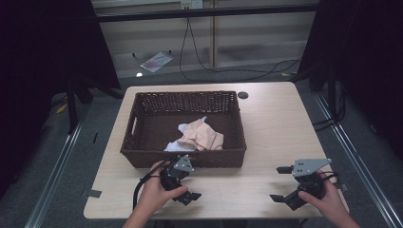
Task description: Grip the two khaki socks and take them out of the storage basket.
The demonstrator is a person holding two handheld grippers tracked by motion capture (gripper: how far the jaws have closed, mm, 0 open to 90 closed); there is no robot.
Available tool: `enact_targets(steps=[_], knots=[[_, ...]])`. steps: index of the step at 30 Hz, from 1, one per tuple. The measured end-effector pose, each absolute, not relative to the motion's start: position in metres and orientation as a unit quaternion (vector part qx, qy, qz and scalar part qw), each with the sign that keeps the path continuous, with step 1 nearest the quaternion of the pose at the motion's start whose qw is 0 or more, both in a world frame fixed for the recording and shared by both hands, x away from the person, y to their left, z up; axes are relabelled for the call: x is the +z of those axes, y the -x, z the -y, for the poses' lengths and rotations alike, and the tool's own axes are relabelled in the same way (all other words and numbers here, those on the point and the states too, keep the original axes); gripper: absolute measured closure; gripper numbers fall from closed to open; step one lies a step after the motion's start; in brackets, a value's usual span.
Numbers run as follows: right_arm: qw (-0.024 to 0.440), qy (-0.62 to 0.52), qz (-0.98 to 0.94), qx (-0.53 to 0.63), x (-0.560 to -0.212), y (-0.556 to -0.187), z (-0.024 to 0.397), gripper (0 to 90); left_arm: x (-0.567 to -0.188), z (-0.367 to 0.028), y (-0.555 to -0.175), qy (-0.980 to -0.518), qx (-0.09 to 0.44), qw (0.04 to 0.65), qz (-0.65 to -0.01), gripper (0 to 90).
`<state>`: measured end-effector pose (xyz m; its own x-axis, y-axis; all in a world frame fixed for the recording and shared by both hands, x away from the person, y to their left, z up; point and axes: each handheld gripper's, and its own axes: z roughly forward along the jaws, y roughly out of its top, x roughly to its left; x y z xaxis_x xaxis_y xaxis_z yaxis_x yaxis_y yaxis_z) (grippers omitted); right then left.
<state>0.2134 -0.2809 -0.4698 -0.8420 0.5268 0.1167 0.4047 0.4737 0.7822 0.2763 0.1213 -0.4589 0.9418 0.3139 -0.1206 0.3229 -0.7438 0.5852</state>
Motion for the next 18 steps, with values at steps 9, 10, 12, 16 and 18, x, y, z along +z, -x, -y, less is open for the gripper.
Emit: enact_targets(steps=[9, 10, 12, 16, 18], knots=[[0.067, -0.271, -0.858, 0.432, -0.4710, -0.2182, 0.2771, 2.6, -0.4550, -0.1297, -0.2778, -0.935, -0.008, 0.310, -0.174, 4.4], [0.067, -0.268, -0.859, 0.430, -0.4713, -0.2187, 0.2768, 2.6, -0.4544, -0.1300, -0.2790, -0.935, -0.010, 0.308, -0.173, 4.4], [0.067, -0.269, -0.859, 0.431, -0.4713, -0.2185, 0.2768, 2.6, -0.4542, -0.1295, -0.2789, -0.934, -0.011, 0.310, -0.177, 4.4], [0.068, -0.269, -0.858, 0.431, -0.4706, -0.2175, 0.2779, 2.6, -0.4517, -0.1285, -0.2804, -0.936, -0.016, 0.308, -0.172, 5.1], [0.067, -0.269, -0.858, 0.433, -0.4709, -0.2178, 0.2777, 2.6, -0.4487, -0.1281, -0.2808, -0.937, -0.019, 0.305, -0.170, 5.1]])
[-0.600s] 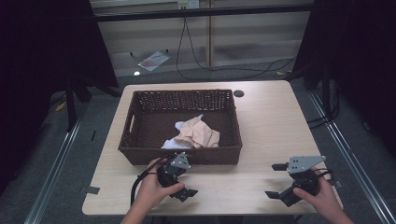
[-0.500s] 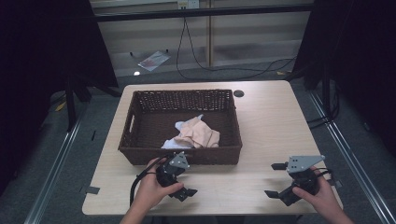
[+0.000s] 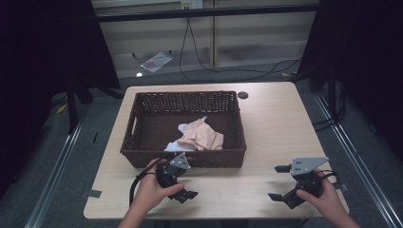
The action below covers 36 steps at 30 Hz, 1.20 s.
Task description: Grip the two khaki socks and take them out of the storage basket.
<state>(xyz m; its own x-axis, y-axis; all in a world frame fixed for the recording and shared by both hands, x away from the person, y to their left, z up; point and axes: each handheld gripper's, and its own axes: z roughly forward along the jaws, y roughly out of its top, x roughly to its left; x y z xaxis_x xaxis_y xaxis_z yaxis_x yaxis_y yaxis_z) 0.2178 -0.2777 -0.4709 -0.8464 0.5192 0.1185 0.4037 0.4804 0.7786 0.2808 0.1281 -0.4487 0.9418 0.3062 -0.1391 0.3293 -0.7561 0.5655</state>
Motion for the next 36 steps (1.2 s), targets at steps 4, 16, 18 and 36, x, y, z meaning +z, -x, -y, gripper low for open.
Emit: enact_targets(steps=[4, 16, 18, 36], knots=[[0.066, -0.269, -0.859, 0.431, -0.471, -0.218, 0.277, 2.7, -0.443, -0.128, -0.283, -0.940, -0.028, 0.299, -0.165, 5.3], [0.066, -0.270, -0.859, 0.431, -0.472, -0.217, 0.277, 2.7, -0.428, -0.122, -0.284, -0.947, -0.052, 0.282, -0.141, 5.9], [0.066, -0.271, -0.859, 0.430, -0.472, -0.216, 0.277, 2.6, -0.426, -0.122, -0.286, -0.947, -0.057, 0.280, -0.145, 6.1], [0.064, -0.270, -0.858, 0.432, -0.471, -0.215, 0.278, 2.7, -0.376, -0.115, -0.306, -0.943, -0.094, 0.284, -0.145, 5.8]])
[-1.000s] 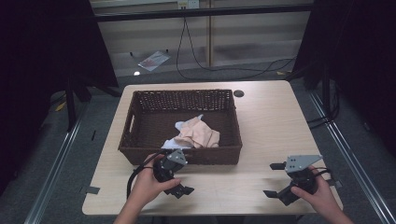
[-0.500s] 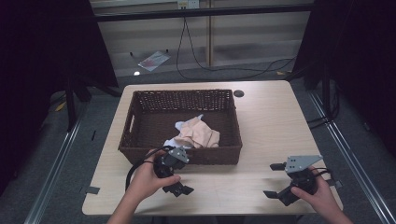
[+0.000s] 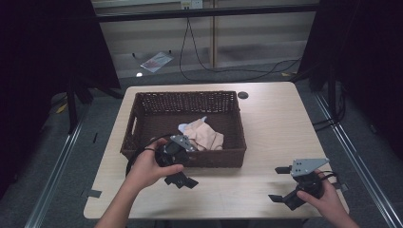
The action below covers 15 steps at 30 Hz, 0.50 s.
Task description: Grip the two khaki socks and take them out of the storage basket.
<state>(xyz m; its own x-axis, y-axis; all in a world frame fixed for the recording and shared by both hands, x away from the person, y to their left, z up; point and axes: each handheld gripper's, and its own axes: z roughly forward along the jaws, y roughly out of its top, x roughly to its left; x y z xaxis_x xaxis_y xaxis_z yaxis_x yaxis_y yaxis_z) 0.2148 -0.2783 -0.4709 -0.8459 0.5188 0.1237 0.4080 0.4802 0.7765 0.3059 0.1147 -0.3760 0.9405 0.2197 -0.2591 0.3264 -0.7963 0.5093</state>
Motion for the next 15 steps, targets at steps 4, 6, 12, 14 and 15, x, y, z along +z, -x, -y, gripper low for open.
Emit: enact_targets(steps=[4, 6, 12, 14, 15], knots=[[0.063, -0.270, -0.858, 0.433, -0.471, -0.215, 0.278, 2.7, -0.368, -0.112, -0.312, -0.947, -0.090, 0.275, -0.141, 5.8], [0.063, -0.269, -0.858, 0.432, -0.471, -0.214, 0.278, 2.7, -0.364, -0.111, -0.316, -0.945, -0.096, 0.276, -0.147, 5.9], [0.061, -0.268, -0.858, 0.433, -0.471, -0.214, 0.278, 2.7, -0.354, -0.108, -0.329, -0.945, -0.094, 0.271, -0.157, 6.0], [0.062, -0.268, -0.858, 0.433, -0.471, -0.214, 0.279, 2.7, -0.352, -0.107, -0.333, -0.944, -0.096, 0.272, -0.158, 6.1], [0.061, -0.267, -0.859, 0.433, -0.471, -0.214, 0.279, 2.7, -0.351, -0.106, -0.334, -0.942, -0.097, 0.276, -0.166, 6.2]])
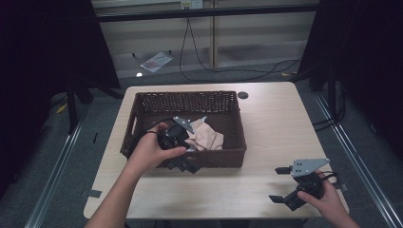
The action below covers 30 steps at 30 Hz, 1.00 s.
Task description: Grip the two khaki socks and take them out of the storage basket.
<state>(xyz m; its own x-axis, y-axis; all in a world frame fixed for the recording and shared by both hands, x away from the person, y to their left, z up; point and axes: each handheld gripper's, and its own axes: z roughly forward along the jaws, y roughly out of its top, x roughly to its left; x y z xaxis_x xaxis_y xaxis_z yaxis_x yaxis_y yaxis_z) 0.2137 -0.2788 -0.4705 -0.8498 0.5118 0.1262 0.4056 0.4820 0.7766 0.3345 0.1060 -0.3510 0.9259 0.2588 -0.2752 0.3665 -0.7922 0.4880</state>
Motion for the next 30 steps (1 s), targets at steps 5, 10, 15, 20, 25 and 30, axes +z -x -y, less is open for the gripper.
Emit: enact_targets(steps=[5, 10, 15, 20, 25, 30], knots=[[0.060, -0.267, -0.859, 0.433, -0.471, -0.214, 0.278, 2.7, -0.345, -0.104, -0.347, -0.940, -0.094, 0.275, -0.178, 6.4], [0.060, -0.265, -0.859, 0.434, -0.470, -0.214, 0.278, 2.7, -0.342, -0.103, -0.359, -0.942, -0.091, 0.265, -0.183, 6.3], [0.059, -0.265, -0.860, 0.433, -0.471, -0.213, 0.278, 2.7, -0.342, -0.102, -0.368, -0.941, -0.088, 0.261, -0.195, 6.7], [0.059, -0.264, -0.859, 0.435, -0.470, -0.214, 0.278, 2.7, -0.348, -0.099, -0.379, -0.939, -0.090, 0.252, -0.217, 6.9], [0.059, -0.264, -0.859, 0.434, -0.470, -0.214, 0.278, 2.7, -0.351, -0.097, -0.388, -0.938, -0.084, 0.245, -0.232, 7.1], [0.058, -0.264, -0.859, 0.435, -0.470, -0.214, 0.278, 2.7, -0.360, -0.092, -0.399, -0.934, -0.079, 0.242, -0.251, 7.0]])
